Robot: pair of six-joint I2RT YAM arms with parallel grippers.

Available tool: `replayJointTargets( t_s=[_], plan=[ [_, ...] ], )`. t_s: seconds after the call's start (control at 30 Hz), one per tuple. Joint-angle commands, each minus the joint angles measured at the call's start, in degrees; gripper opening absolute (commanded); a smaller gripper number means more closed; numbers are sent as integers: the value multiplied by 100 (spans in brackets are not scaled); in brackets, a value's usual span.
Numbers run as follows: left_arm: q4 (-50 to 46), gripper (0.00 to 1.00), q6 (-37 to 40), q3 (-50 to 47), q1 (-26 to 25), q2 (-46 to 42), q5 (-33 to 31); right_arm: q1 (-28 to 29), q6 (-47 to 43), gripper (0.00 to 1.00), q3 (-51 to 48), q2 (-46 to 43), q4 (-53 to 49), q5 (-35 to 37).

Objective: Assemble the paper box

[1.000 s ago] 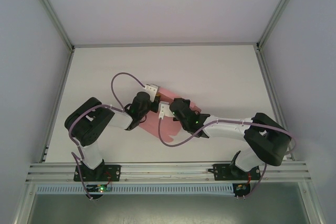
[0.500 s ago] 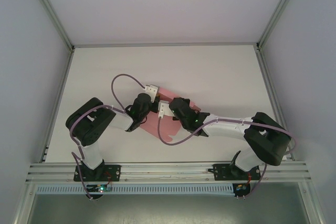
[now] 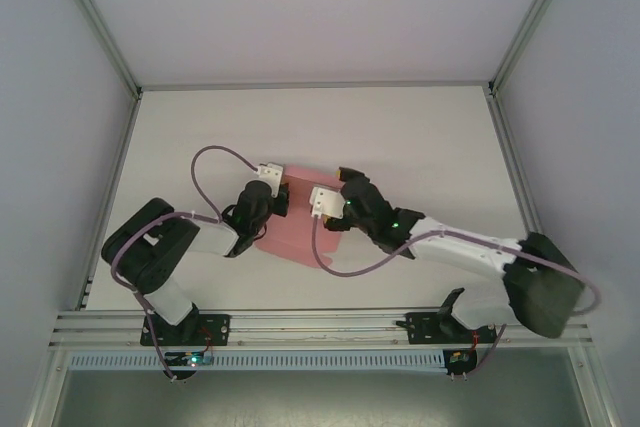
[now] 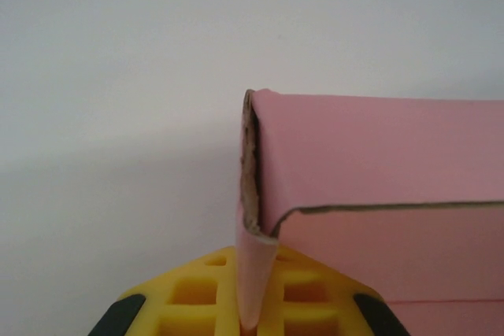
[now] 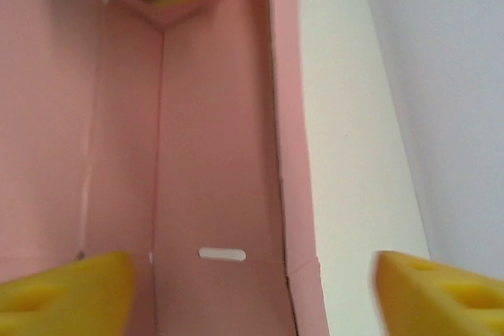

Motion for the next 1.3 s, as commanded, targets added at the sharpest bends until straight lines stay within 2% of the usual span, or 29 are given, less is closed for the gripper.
replayJointTargets(
  t_s=[0.0,0.1,0.2,0.33,0.4,0.57,0.73,0.97,1.17,1.27],
  plan=[
    [34,0,-273,-45,48,-447,-212,-170,724,98,-141,-877,134,-1208],
    [-252,0,-241,6,49,-710,-198,-351,1158,98,-324,-1591,522,-1345],
    [-435,0,-224,26,44,-858,-275,-690,2199,98,-308,-1983,1008,-918],
    [-436,0,-292,-80,37,-1077,-158,-1239,2942,98,363,-1883,-77,-785],
    [-544,0,-345,-87,43,-1189,-210,-1404,2923,98,562,-1732,-531,-836],
    [-515,0,-371,-192,39,-1373,-200,-1690,3058,98,692,-1246,-889,-870],
    [-583,0,-382,-196,42,-1511,-230,-1823,3041,98,851,-704,-1199,-1482],
    [-646,0,-467,-142,45,-1528,-74,-1815,2998,98,860,-259,-897,-2189],
    [-623,0,-703,-65,45,-1463,-136,-1800,2677,98,856,-170,-1233,-3263],
    [-472,0,-697,-51,45,-1453,82,-1784,2625,98,834,-128,-1311,-2990]
  ],
)
